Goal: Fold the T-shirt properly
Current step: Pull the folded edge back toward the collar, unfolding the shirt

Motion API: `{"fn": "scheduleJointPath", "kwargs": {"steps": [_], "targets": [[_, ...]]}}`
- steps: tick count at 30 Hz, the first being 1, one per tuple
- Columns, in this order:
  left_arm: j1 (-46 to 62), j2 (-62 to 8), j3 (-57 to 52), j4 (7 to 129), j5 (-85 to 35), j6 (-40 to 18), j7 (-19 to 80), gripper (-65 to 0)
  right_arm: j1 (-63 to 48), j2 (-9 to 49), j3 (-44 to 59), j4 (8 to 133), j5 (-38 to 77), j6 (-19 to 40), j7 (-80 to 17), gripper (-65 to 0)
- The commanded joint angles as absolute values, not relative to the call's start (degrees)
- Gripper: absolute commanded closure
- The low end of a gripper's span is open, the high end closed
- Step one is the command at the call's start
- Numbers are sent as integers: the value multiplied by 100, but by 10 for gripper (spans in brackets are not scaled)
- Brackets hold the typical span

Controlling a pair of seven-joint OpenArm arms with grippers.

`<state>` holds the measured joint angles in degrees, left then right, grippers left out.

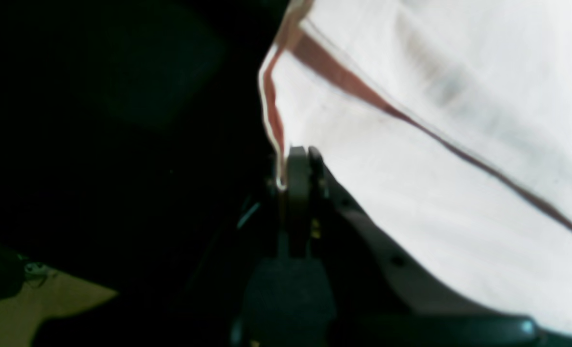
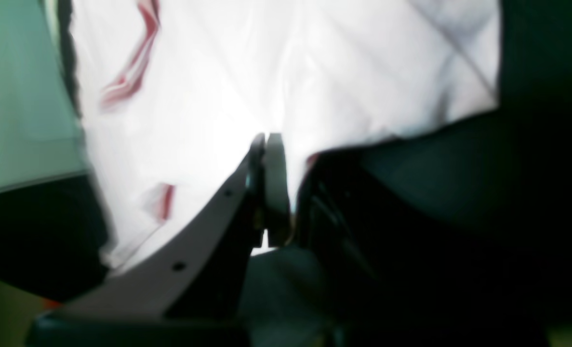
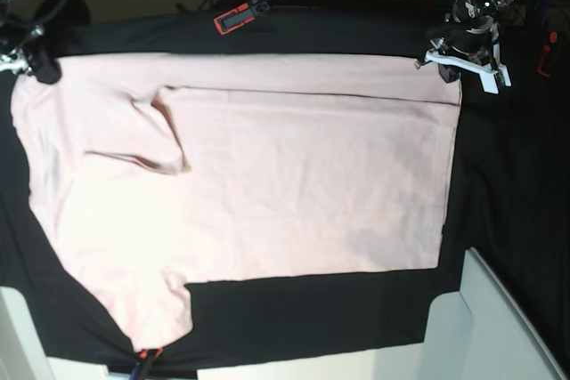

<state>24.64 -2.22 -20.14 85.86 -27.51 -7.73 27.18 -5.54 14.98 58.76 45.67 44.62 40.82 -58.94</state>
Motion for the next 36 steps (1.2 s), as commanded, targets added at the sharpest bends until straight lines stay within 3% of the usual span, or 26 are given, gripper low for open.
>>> {"fn": "scheduleJointPath", "kwargs": {"steps": [1, 9, 36], "targets": [[2536, -286, -2044, 8831, -2765, -752, 2580, 0, -602, 1613, 5912, 4831, 4338, 4000, -5930, 0], [2923, -277, -2044, 9402, -2765, -752, 2607, 0, -629, 1349, 6431, 5684, 4303, 4000, -6765, 0], [3442, -277, -2044, 9367, -2765, -752, 2607, 0, -708, 1332, 6422, 5754, 4295, 4000, -6765, 0]]}}
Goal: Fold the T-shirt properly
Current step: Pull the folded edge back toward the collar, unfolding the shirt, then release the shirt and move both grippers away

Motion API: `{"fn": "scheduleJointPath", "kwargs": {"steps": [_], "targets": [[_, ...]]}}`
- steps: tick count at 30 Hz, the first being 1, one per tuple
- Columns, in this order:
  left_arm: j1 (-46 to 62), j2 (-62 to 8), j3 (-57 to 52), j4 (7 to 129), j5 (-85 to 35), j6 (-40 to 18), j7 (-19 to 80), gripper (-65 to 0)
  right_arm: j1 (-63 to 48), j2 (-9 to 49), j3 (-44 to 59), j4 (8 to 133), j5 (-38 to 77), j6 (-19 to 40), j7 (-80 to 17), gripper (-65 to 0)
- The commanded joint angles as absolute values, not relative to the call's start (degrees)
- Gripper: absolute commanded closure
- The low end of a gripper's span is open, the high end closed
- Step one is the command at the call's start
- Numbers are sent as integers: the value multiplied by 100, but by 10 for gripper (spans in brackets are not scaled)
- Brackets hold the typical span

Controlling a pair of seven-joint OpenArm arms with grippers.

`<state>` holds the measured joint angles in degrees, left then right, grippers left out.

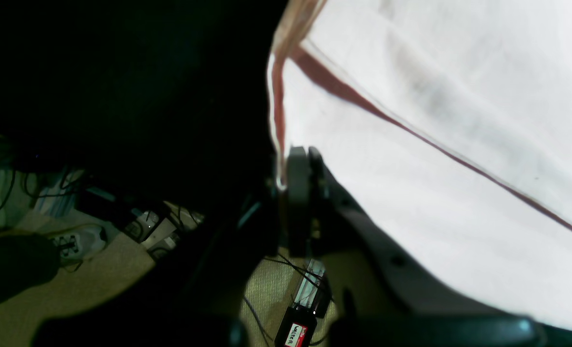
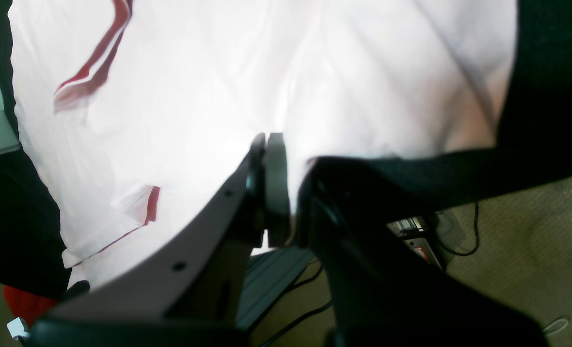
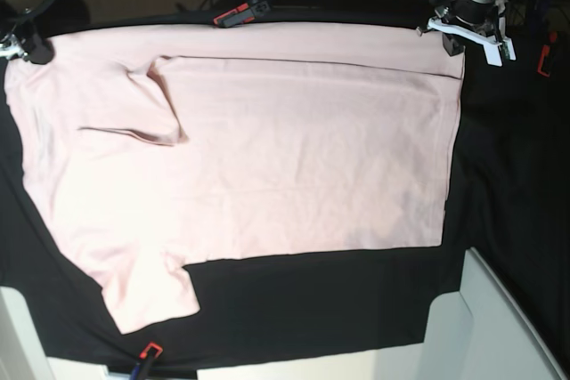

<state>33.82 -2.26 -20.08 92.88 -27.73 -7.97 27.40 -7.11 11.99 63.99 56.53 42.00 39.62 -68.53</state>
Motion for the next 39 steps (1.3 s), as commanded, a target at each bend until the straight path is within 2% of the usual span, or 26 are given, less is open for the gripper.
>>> {"fn": "scheduleJointPath", "kwargs": {"steps": [1, 19, 20, 22, 25, 27, 35, 39], "targets": [[3451, -277, -2044, 9367, -2765, -752, 2607, 0, -708, 1332, 6422, 5754, 4295, 4000, -6765, 0], [3556, -277, -2044, 9358, -2765, -752, 2615, 0, -796, 1332, 6422, 5754, 4295, 4000, -6791, -9], [3565, -286, -2044, 9358, -2765, -752, 2615, 0, -796, 1332, 6422, 5754, 4295, 4000, -6853, -28], [3565, -286, -2044, 9358, -2765, -752, 2615, -7, -778, 1332, 6422, 5763, 4295, 4000, -7020, -107], [3626, -295, -2044, 9376, -2765, -752, 2624, -139, -760, 1332, 6457, 5771, 4321, 4000, -7134, -268], [3653, -295, -2053, 9420, -2765, -752, 2624, -217, -778, 1332, 6466, 5771, 4330, 4000, -7160, -344], [3679, -163, -3020, 9455, -2765, -752, 2624, -230, -1033, 1262, 6993, 5815, 4330, 4000, -7169, -351], [3688, -154, -3442, 9754, -2765, -752, 2624, -230, -1174, 1235, 7002, 6571, 4330, 4000, -7169, -351]]}}
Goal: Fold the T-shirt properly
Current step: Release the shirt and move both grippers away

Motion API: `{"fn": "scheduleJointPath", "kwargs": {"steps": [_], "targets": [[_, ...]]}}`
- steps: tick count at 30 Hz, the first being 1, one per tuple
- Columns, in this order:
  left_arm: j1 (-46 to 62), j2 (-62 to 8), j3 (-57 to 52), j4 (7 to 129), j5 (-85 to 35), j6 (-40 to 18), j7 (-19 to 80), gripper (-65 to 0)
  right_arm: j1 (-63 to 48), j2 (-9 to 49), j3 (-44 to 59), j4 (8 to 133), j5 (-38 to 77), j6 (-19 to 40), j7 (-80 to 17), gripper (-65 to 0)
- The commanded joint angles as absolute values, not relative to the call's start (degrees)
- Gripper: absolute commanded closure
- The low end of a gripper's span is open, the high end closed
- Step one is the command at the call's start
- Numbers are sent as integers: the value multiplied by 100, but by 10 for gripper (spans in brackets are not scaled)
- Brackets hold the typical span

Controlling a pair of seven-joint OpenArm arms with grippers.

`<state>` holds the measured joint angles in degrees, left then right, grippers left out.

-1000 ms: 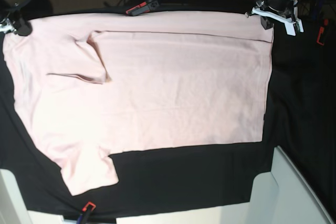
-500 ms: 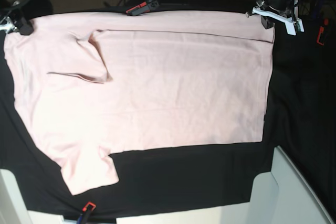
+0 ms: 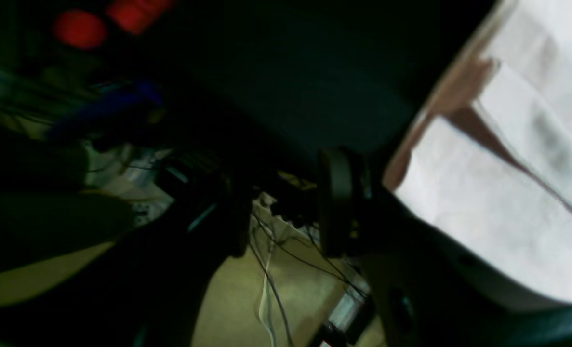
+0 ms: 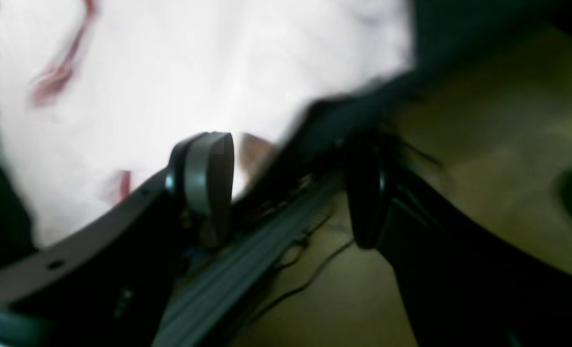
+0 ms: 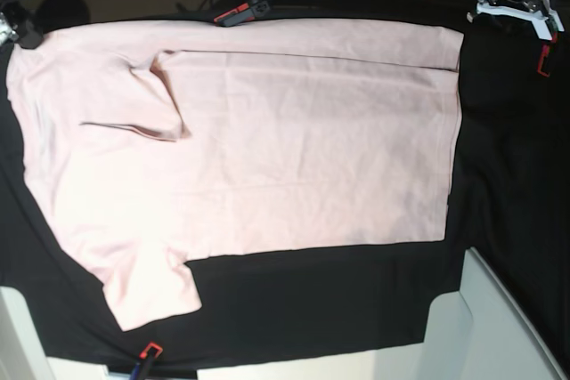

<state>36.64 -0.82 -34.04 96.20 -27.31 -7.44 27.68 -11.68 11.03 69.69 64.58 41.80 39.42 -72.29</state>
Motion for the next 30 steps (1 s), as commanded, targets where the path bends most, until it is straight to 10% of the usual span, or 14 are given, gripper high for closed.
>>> {"fn": "scheduleJointPath", "kwargs": {"steps": [1, 16, 30], "targets": [[3679, -171, -3468, 9859, -2765, -752, 2624, -230, -1182, 1235, 7002, 6765, 4330, 4000, -7160, -351], [2431, -1437, -2308, 9560, -2721, -752, 2633, -232, 22, 2563, 4673, 7213, 3609, 4000, -6369, -358], [796, -1736, -2009, 8382, -2712, -752, 3565, -232, 3046, 3081, 2000, 2580, 1833, 4000, -3257, -363]]}}
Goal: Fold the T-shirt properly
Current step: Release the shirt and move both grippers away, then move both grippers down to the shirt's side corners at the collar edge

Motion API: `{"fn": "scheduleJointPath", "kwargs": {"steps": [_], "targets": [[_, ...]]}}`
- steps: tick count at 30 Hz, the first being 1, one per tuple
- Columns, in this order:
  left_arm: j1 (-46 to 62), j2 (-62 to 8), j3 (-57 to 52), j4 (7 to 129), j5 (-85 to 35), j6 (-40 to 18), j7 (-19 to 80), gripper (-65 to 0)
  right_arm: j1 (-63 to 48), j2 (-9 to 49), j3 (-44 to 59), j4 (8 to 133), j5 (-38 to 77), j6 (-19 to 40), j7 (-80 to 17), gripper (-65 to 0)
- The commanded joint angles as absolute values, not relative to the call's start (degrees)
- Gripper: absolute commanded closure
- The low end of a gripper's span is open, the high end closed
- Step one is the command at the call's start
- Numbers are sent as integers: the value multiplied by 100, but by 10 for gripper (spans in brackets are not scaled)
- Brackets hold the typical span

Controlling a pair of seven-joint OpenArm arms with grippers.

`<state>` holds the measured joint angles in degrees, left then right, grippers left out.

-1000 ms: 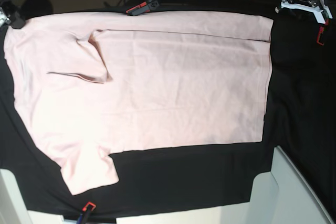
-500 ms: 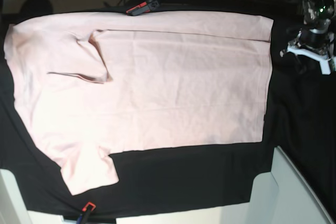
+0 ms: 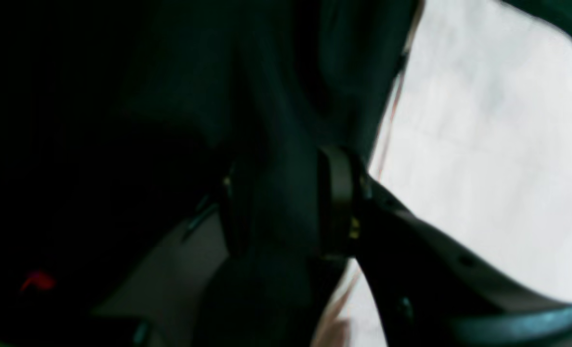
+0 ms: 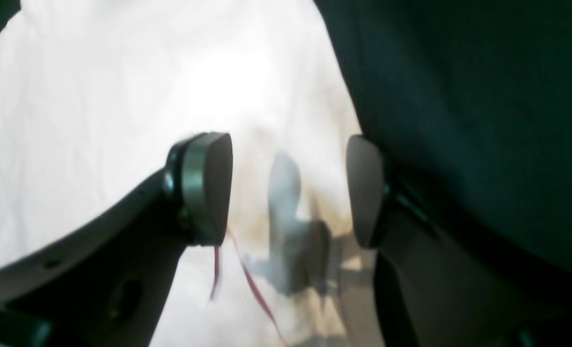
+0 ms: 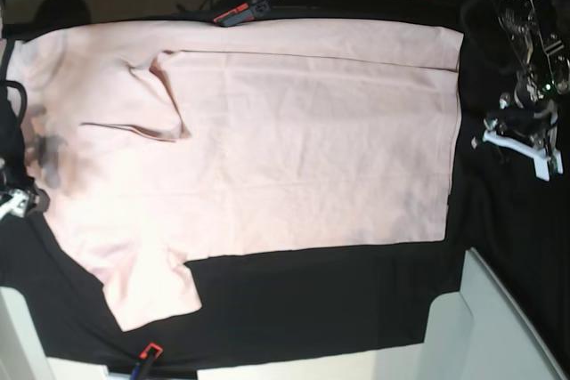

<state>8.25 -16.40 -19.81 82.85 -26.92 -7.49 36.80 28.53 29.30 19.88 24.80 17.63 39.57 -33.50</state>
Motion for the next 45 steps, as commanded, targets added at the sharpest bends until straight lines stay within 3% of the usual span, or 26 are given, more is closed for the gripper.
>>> {"fn": "scheduleJointPath", "kwargs": {"steps": [1, 4, 8, 11, 21, 28, 45], "targets": [[760, -1736, -2009, 8391, -2712, -752, 3574, -232, 3152, 3081, 1930, 2352, 1798, 4000, -3090, -374], [690, -1736, -2009, 8400, -2712, -752, 3574, -232, 3371, 3081, 1754, 1675, 1789, 4000, -2589, -425], [585, -1736, -2009, 8347, -2712, -752, 3582, -232, 3407, 3037, 1543, 1182, 1789, 4000, -2018, -434], [611, -1736, -2009, 8303, -2712, -752, 3582, -232, 3336, 3020, 1490, 1015, 1789, 3556, -1780, -435], [637, -1736, -2009, 8303, -2712, -752, 3582, -232, 3169, 3020, 1112, 980, 1780, 3319, -1745, -434], [637, -1727, -2009, 8303, -2712, -752, 3591, -232, 3002, 2835, 418, 998, 1789, 2580, -1156, -432], [831, -1736, -2018, 8321, -2712, -752, 3591, -232, 3134, 3284, 681, 1244, 1824, 2545, -1174, -434]]}}
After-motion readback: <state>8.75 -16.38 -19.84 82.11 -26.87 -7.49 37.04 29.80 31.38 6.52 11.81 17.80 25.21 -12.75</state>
